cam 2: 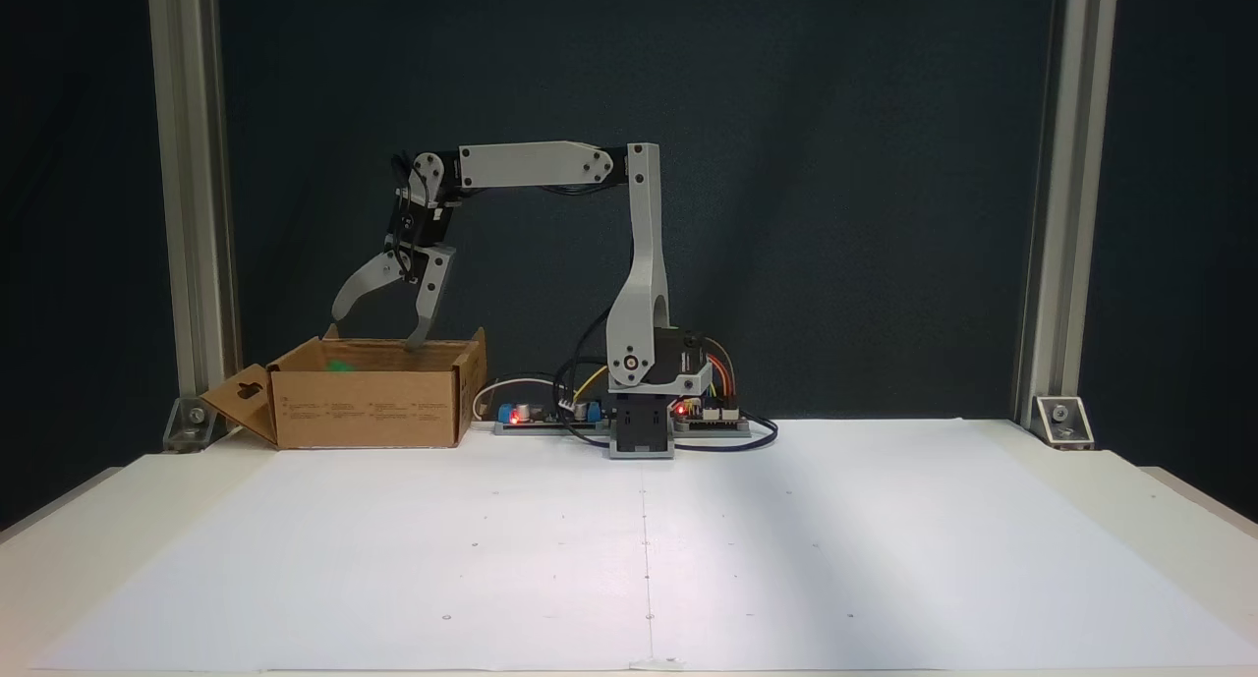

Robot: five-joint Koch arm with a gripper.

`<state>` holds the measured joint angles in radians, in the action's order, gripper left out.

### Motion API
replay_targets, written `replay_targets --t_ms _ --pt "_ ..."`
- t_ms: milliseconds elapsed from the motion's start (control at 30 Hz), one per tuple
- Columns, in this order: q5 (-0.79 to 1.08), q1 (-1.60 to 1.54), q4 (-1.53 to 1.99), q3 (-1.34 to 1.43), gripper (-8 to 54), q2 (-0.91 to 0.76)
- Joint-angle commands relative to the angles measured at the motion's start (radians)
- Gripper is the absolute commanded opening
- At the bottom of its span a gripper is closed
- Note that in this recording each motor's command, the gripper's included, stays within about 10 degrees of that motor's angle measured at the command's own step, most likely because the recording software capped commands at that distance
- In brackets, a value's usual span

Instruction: Grasp a green dice and put it in the bin.

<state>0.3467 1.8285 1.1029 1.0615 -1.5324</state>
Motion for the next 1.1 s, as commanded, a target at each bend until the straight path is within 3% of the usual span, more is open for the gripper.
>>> replay_targets --t_ms 0,167,533,633,1067 --pt "0.074 0.009 -0.106 -0.066 41.7 -0.011" --pt "0.005 -0.034 -0.107 -0.067 41.7 -0.044" --pt "-0.371 -0.62 -0.112 -0.067 41.7 -0.204" --pt "-0.388 -0.822 -0.141 -0.067 44.5 -0.225" --pt "-0.407 -1.582 -0.301 -0.066 43.9 -0.287"
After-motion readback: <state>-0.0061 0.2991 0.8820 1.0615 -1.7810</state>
